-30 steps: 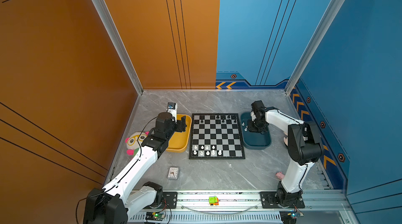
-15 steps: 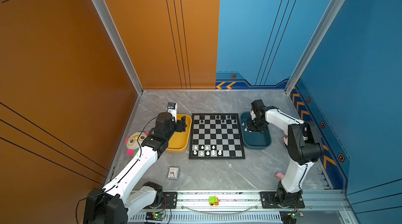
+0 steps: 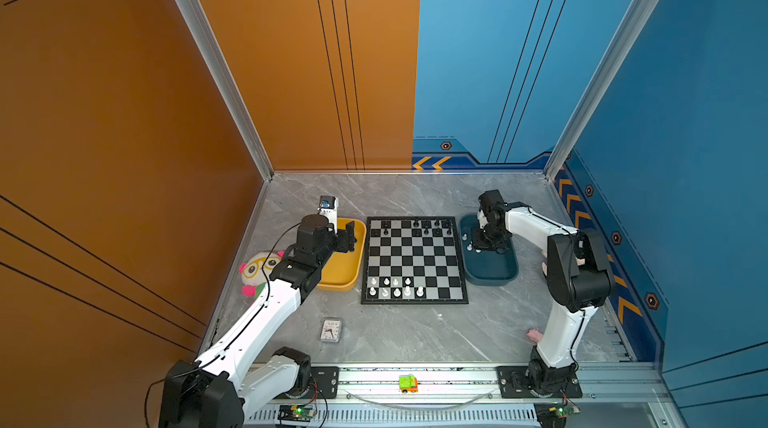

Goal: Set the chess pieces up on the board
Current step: 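Lower the right gripper and grasp another white pawn in the teal tray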

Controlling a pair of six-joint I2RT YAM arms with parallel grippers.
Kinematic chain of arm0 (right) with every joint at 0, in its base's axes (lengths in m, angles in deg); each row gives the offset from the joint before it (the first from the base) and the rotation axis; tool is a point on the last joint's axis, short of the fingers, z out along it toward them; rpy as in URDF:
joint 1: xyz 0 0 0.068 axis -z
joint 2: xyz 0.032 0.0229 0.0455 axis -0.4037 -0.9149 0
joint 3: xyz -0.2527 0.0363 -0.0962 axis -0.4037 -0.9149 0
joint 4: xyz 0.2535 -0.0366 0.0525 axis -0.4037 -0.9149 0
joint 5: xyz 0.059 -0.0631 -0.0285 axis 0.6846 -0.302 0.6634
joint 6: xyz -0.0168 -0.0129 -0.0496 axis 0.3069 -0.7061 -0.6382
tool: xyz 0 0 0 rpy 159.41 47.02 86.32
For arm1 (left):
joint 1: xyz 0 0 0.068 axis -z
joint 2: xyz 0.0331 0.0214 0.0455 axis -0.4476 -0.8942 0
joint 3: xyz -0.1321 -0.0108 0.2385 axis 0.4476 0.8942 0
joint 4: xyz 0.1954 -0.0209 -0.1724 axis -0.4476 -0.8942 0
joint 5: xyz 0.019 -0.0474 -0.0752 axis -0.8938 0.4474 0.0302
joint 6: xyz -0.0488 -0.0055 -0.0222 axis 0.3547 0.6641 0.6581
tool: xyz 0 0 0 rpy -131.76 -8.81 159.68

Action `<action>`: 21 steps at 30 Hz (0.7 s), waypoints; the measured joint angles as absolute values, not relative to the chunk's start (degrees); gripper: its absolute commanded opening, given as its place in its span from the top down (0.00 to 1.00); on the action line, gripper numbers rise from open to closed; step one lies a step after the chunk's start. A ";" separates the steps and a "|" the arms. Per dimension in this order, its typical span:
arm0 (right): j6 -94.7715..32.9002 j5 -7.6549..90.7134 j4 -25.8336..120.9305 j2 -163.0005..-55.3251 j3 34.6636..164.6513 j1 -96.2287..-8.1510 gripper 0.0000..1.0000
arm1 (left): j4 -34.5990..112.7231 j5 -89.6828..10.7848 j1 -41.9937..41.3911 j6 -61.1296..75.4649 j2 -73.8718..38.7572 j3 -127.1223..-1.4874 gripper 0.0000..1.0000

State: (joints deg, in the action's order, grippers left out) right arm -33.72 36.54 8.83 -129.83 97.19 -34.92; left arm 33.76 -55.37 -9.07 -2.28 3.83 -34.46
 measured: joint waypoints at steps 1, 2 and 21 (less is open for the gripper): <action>-33.63 36.56 8.83 -129.83 97.19 -34.92 0.89 | 33.78 -55.37 -9.07 -2.28 3.83 -34.46 0.25; -33.63 36.62 8.83 -129.83 97.19 -34.92 0.91 | 33.76 -55.37 -9.07 -2.28 3.83 -34.46 0.25; -33.83 33.41 2.54 -124.21 98.30 -37.87 1.00 | 33.78 -55.37 -9.47 -2.28 5.78 -34.43 0.25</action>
